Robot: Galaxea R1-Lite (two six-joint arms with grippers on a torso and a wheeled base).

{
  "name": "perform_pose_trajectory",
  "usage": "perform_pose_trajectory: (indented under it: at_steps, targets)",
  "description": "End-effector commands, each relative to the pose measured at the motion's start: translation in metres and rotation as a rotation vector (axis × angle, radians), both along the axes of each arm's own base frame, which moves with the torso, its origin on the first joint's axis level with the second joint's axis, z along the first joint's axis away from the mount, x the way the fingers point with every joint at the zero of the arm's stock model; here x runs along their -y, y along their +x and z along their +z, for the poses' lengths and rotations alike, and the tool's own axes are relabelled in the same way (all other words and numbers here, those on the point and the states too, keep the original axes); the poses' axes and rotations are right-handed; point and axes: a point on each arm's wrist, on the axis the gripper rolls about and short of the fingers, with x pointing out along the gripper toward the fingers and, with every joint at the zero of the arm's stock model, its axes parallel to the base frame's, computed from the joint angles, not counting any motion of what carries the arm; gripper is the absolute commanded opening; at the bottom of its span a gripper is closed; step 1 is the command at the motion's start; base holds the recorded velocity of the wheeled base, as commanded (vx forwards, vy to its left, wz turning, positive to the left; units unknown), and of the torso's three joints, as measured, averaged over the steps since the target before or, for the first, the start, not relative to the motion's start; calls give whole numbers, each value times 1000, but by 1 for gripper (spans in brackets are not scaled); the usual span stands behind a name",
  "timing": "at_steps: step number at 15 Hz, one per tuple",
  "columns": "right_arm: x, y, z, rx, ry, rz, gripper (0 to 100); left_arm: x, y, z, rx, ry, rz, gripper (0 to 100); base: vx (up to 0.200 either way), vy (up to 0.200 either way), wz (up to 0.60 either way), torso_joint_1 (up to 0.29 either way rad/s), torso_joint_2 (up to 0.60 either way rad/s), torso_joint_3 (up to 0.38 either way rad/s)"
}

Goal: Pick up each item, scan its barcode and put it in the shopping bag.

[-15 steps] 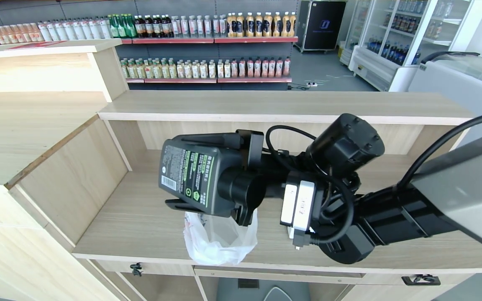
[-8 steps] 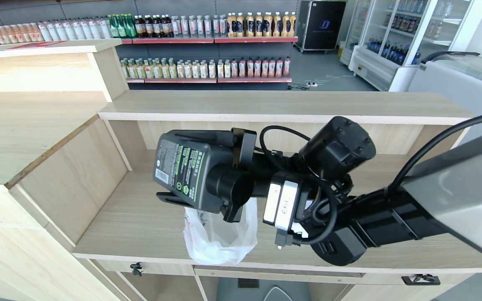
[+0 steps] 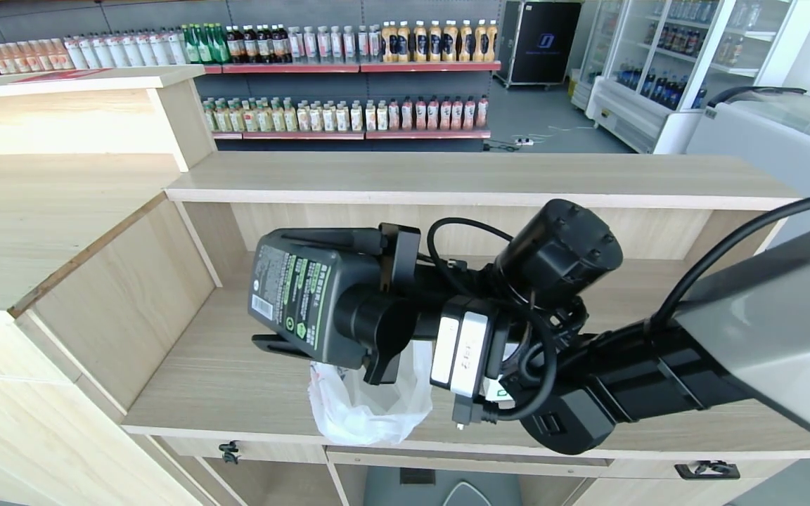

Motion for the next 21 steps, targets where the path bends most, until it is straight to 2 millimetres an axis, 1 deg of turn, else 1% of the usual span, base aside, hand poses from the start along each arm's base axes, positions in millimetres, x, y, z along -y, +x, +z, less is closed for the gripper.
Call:
perform_pose_trajectory:
  at_steps: [1,2,3,4,5,6,7,9,11,12,14,16,19,21]
  targets:
    - [9,-13,21,-19,9,-21,0,0,0,0,1,-1,1,100,0,0,0,0,0,0]
    - [26,-33,46,-84,8,-93,0,0,0,0,1,-1,1,100,0,0,0,0,0,0]
    - [40,-43,57,-132,-1,-150,0,0,0,0,1,-1,1,100,0,0,0,0,0,0]
    - [63,-60,69,-211,-18,-241,0,0,0,0,1,-1,1,100,0,0,0,0,0,0]
    - [106,-81,84,-369,-36,-409,0,0,0,0,-1,-1,1,100,0,0,0,0,0,0]
    - [145,-90,90,-511,-26,-544,0,0,0,0,-1,-1,1,100,0,0,0,0,0,0]
    - [176,-96,91,-634,-7,-653,0,0,0,0,-1,1,1,100,0,0,0,0,0,0]
    - [231,-103,81,-891,80,-878,0,0,0,0,1,-1,1,100,0,0,0,0,0,0]
    - [259,-105,67,-1086,201,-997,0,0,0,0,1,1,1,100,0,0,0,0,0,0]
    - [282,-98,44,-1276,330,-1135,0,0,0,0,1,1,1,100,0,0,0,0,0,0]
    - [307,-84,16,-1421,399,-1295,0,0,0,0,-1,-1,1,100,0,0,0,0,0,0]
    - [315,-82,4,-1478,423,-1344,0,0,0,0,1,-1,1,100,0,0,0,0,0,0]
    - [323,-82,-4,-1536,461,-1406,0,0,0,0,-1,1,1,100,0,0,0,0,0,0]
    - [324,-84,-3,-1497,537,-1542,0,0,0,0,-1,1,1,100,0,0,0,0,0,0]
